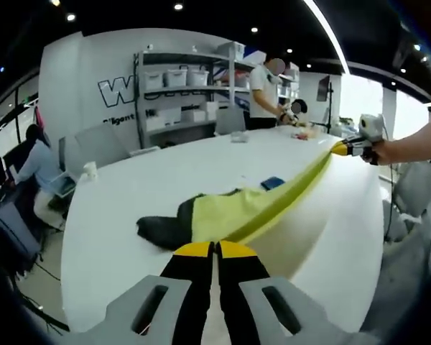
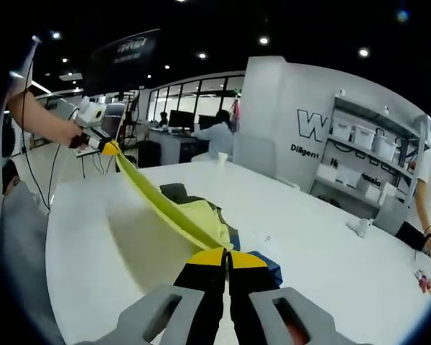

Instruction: Fold the garment on the visible template until the final outline fits inside the template.

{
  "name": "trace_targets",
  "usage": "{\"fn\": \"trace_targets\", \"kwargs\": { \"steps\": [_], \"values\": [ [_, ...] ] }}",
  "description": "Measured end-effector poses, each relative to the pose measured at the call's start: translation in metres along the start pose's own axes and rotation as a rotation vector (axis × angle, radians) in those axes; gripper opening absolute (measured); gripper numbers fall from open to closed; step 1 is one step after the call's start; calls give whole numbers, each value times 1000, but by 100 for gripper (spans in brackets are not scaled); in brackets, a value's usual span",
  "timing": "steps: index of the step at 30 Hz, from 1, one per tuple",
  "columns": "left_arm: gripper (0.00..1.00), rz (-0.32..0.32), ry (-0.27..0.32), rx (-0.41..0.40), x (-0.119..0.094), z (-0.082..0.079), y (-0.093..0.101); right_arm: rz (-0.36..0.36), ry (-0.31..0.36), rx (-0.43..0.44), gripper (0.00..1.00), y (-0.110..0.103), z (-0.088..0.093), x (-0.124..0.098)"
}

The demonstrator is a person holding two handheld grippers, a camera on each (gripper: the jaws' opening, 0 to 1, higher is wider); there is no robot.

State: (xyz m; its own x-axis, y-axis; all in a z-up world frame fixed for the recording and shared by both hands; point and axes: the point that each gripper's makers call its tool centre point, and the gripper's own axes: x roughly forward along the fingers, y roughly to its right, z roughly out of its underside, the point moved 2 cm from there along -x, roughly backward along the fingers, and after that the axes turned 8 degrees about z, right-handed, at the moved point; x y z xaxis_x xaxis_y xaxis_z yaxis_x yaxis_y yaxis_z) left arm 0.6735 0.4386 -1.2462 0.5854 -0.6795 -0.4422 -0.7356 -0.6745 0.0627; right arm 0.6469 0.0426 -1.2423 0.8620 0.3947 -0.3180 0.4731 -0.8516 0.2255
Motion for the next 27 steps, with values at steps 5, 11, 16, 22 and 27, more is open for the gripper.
{"fn": "trace_targets", "kwargs": {
  "steps": [5, 11, 16, 22, 27],
  "values": [
    [0, 8, -4, -9, -10, 5, 9, -10, 6, -4, 0, -8, -3, -10],
    [0, 14, -8, -11, -20, 10, 17, -22, 4, -5, 0, -16, -2, -21],
    [0, 21, -19, -9, -27, 17, 24, -34, -4, -1, 0, -27, 2, -30],
    [0, 34, -39, -16, -33, 32, 32, -43, -19, 8, 0, -39, 11, -38],
    [0, 46, -54, -16, -38, 41, 36, -48, -32, 10, 0, -46, 16, -46]
  ]
}}
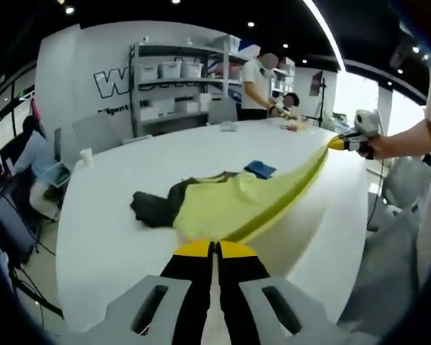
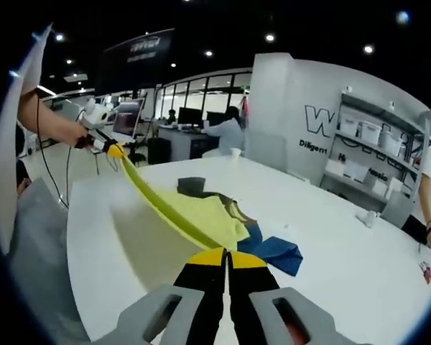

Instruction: Fold the garment on the visible template until the final outline fits inside the template.

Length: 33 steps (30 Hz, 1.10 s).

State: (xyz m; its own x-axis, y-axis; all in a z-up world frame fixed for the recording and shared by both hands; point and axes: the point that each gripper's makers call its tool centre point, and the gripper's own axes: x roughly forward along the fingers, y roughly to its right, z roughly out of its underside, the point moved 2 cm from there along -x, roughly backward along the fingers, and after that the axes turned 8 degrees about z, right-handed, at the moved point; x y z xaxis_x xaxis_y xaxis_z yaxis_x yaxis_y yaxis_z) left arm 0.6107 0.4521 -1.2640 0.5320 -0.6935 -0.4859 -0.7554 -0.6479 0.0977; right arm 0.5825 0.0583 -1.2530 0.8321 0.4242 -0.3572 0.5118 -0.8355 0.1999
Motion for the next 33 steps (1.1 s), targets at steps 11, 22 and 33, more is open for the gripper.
{"fn": "trace_targets", "kwargs": {
  "steps": [11, 22, 33],
  "values": [
    [1, 23, -19, 5, -8, 18, 15, -23, -41, 11, 0, -21, 29, -16],
    [1, 46, -70, -2, -6, 57, 27, -52, -110, 21, 0, -40, 63, -26],
    [1, 88, -151, 23, -2, 103, 46, -98, -195, 33, 0, -64, 108, -31]
  ]
}}
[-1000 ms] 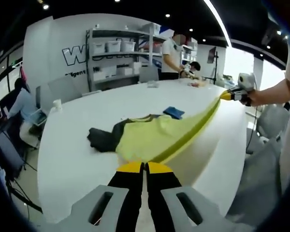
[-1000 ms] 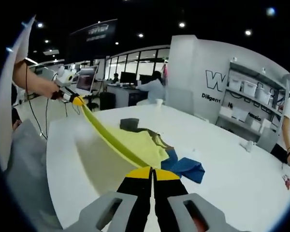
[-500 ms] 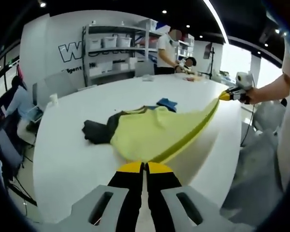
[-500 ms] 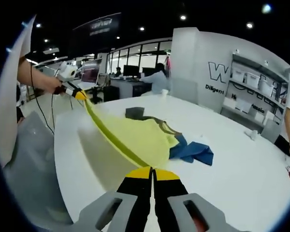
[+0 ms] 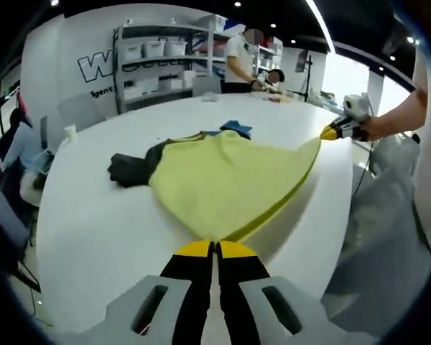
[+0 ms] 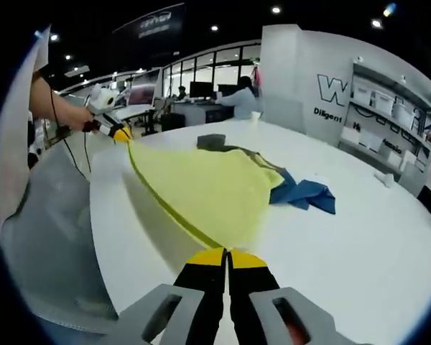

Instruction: Fold the garment on the visible template until the final outline fits inside the template.

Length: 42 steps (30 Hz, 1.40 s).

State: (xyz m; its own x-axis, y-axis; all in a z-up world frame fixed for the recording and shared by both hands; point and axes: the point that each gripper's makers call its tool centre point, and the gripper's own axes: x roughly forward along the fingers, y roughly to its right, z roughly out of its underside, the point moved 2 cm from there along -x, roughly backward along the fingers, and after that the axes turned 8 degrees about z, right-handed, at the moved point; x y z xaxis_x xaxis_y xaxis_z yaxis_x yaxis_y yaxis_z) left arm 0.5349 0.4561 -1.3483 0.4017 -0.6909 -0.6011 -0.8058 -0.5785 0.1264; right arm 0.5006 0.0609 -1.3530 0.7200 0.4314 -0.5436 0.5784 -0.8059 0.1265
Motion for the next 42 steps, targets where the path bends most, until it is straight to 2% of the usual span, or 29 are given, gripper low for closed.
{"fn": "trace_targets", "kwargs": {
  "steps": [9, 23, 31, 37, 42],
  "values": [
    [1, 27, -66, -11, 12, 30, 9, -38, -91, 10, 0, -21, 40, 6],
    [1, 77, -185, 27, 23, 74, 27, -70, -170, 13, 0, -38, 68, 12],
    [1, 89, -208, 40, 23, 82, 32, -79, -199, 23, 0, -44, 81, 9],
    [1, 88, -213, 46, 22, 85, 33, -77, -202, 36, 0, -46, 82, 8],
    [1, 92, -222, 81, 21, 86, 36, -75, -207, 34, 0, -47, 82, 7]
  ]
}}
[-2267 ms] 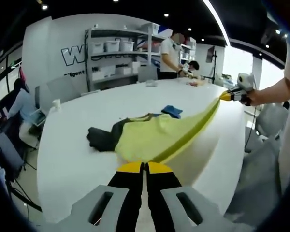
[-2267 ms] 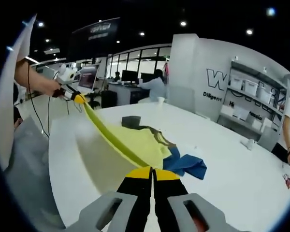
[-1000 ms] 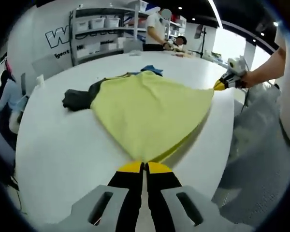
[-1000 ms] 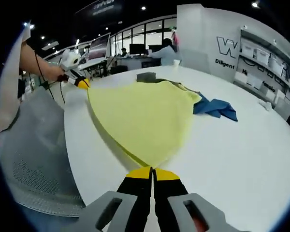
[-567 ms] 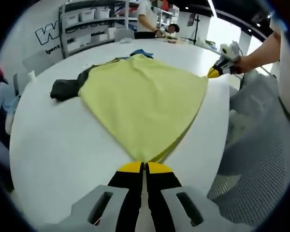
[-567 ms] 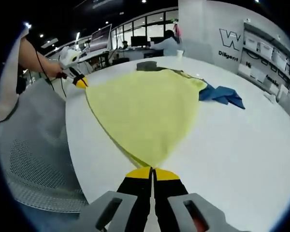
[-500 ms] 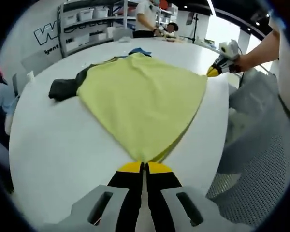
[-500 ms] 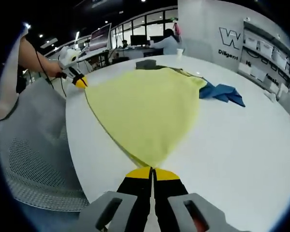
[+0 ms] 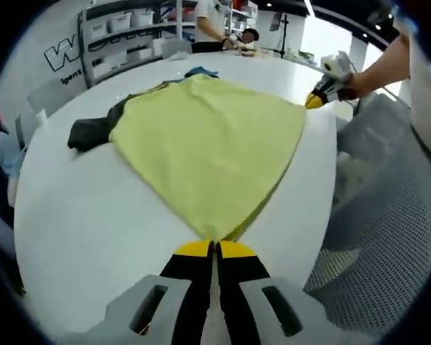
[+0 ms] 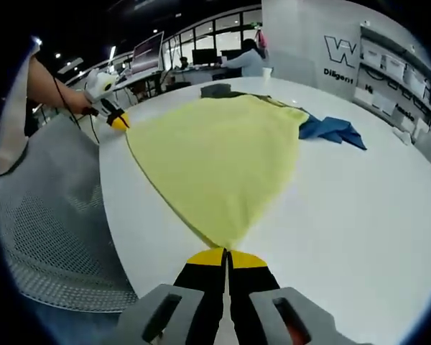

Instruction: Fold the garment on the visible template until the final outline fits inside the template.

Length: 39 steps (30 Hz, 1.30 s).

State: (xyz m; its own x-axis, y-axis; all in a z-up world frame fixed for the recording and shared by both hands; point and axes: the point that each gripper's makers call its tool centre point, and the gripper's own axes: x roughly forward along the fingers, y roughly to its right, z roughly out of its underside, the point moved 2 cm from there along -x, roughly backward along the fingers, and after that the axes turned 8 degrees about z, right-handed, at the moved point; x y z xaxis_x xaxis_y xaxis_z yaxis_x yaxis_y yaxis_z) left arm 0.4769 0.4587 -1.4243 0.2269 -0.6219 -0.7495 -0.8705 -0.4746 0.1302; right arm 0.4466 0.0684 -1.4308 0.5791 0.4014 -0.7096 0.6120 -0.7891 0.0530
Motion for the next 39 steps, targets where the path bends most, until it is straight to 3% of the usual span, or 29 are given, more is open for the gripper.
{"fn": "trace_targets", "kwargs": {
  "steps": [7, 17, 27, 36, 39],
  "values": [
    [1, -13, 0, 82, -2, 3, 4, -4, 1, 9, 0, -6, 1, -5],
    [1, -22, 18, 62, -6, 4, 9, -18, -14, -7, 0, -17, 4, -8],
    [0, 3, -27, 68, -6, 18, 19, -30, -30, 0, 0, -19, 6, -8],
    [0, 12, -32, 62, -7, 16, 18, -25, -40, 25, 0, -14, 6, -13],
    [0, -5, -8, 46, -11, 9, 14, -18, -30, 43, 0, -8, 3, -15]
  ]
}}
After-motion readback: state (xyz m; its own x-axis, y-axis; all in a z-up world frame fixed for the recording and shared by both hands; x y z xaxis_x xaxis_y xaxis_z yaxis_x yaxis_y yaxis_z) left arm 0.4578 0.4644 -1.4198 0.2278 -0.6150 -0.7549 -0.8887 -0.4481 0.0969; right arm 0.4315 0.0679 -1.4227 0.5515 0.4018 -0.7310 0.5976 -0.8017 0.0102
